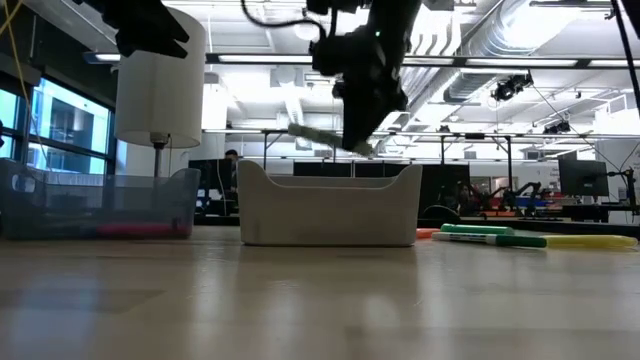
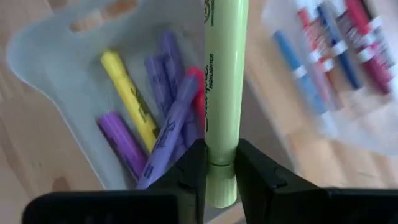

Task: Pick & Place Markers
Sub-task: Put the light green highlighter pen into the white bin, then put the green highlighter pen into the white bin

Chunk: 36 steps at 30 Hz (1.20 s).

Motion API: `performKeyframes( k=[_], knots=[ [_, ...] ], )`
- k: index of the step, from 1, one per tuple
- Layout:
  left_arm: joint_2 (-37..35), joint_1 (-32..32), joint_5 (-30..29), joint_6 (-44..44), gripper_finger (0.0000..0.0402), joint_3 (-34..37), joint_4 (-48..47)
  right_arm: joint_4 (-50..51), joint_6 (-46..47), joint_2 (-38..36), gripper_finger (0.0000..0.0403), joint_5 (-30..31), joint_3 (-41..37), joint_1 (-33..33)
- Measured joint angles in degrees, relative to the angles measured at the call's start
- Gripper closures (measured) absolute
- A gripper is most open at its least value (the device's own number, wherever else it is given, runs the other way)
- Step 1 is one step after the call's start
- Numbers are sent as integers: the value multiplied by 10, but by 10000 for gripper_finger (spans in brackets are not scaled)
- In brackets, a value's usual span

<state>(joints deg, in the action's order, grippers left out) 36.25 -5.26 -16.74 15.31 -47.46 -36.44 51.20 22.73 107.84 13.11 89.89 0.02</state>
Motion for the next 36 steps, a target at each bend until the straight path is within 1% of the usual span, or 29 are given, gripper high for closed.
performKeyframes(
  k=[6, 10, 14, 16, 19, 22, 26, 31, 36],
  knots=[
    [0, 0, 18, -10, 209, 0, -6, 15, 55, 27, 303, -4, 0, -22],
    [0, 0, 24, -15, 209, 0, -6, 47, 85, 23, 295, -4, 0, -27],
    [0, 0, 29, -15, 209, 0, -6, 88, 117, -1, 293, 24, -14, -28],
    [0, 0, 35, -14, 209, 0, -7, 85, 132, -24, 292, 36, -45, -27],
    [0, 0, 39, -9, 209, 0, -11, 63, 163, -72, 291, 36, -111, -16],
    [0, 0, 39, -5, 209, 0, -11, 34, 197, -125, 291, 28, -184, -2],
    [0, 0, 37, -5, 209, 0, -10, 12, 233, -174, 291, 4, -265, 28],
    [0, 0, 24, -4, 209, 0, -10, -13, 237, -176, 290, -33, -335, 70],
    [0, 0, 22, 4, 209, 0, -9, -43, 253, -160, 290, -37, -376, 91]
  ],
)
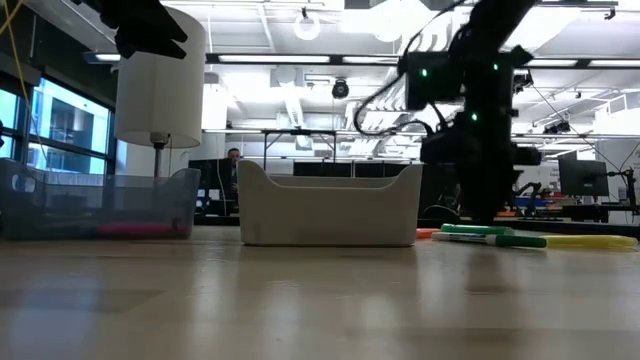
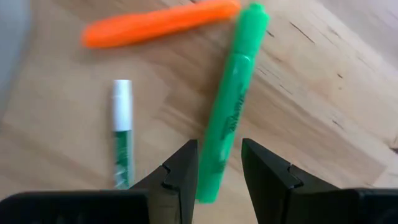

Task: Pick & Place Markers
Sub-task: Put the green highlighter pen into the white bin

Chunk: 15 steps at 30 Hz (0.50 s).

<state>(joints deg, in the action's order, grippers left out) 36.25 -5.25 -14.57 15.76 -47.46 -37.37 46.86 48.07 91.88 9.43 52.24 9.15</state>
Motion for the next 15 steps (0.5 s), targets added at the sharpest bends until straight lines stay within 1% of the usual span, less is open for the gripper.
performKeyframes(
  k=[4, 9, 15],
  knots=[
    [0, 0, -3, 6, 209, 0, 0, -14, 0, 12, 290, -5, -18, 13],
    [0, 0, -21, 6, 209, 0, 0, -20, -5, 32, 295, -8, -25, 22],
    [0, 0, -25, 6, 209, 0, 0, -27, -27, 41, 331, -11, -23, 31]
  ],
)
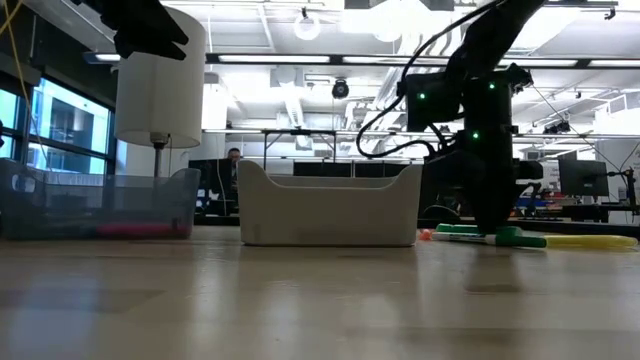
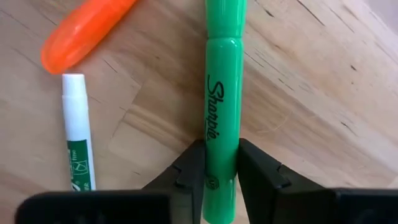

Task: Pick & Place Markers
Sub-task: Put the green highlighter pen into the white bin

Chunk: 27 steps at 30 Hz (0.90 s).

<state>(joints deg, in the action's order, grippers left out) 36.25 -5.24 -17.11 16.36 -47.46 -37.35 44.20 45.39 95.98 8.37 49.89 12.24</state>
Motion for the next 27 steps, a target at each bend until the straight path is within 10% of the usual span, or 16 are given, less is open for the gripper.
performKeyframes(
  k=[11, 27],
  knots=[
    [0, 0, 0, 0, 209, 0, 0, 84, -15, -50, 349, 23, 42, 12],
    [0, 0, 10, -11, 209, 0, -1, 72, -120, 13, 349, 130, 377, -104]
  ],
)
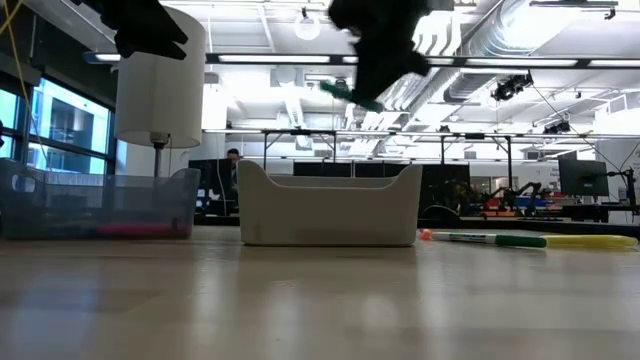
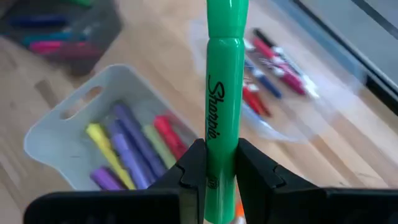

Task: Pick & Place Markers
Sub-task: Put the green highlighter pen into the white bin, then put the green marker pen into the transparent bin

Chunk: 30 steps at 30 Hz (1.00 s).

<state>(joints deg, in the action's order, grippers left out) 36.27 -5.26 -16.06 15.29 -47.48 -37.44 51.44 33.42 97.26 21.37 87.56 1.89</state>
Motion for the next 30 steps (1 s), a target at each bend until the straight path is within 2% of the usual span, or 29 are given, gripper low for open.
performKeyframes(
  k=[6, 11, 17, 23, 30],
  knots=[
    [0, 0, 5, 0, 209, 0, -1, 27, -26, 111, 349, -36, 73, -39],
    [0, 0, 6, 0, 209, 0, -2, 67, -2, 168, 329, -57, 86, -56],
    [0, 0, 26, 0, 209, 0, -4, 82, 42, 171, 306, -74, 71, -67],
    [0, 0, 33, 0, 209, 0, -6, 106, 54, 159, 302, -78, 71, -69],
    [0, 0, 33, 0, 209, 0, -6, 218, 119, 149, 301, -15, 71, -90]
  ],
)
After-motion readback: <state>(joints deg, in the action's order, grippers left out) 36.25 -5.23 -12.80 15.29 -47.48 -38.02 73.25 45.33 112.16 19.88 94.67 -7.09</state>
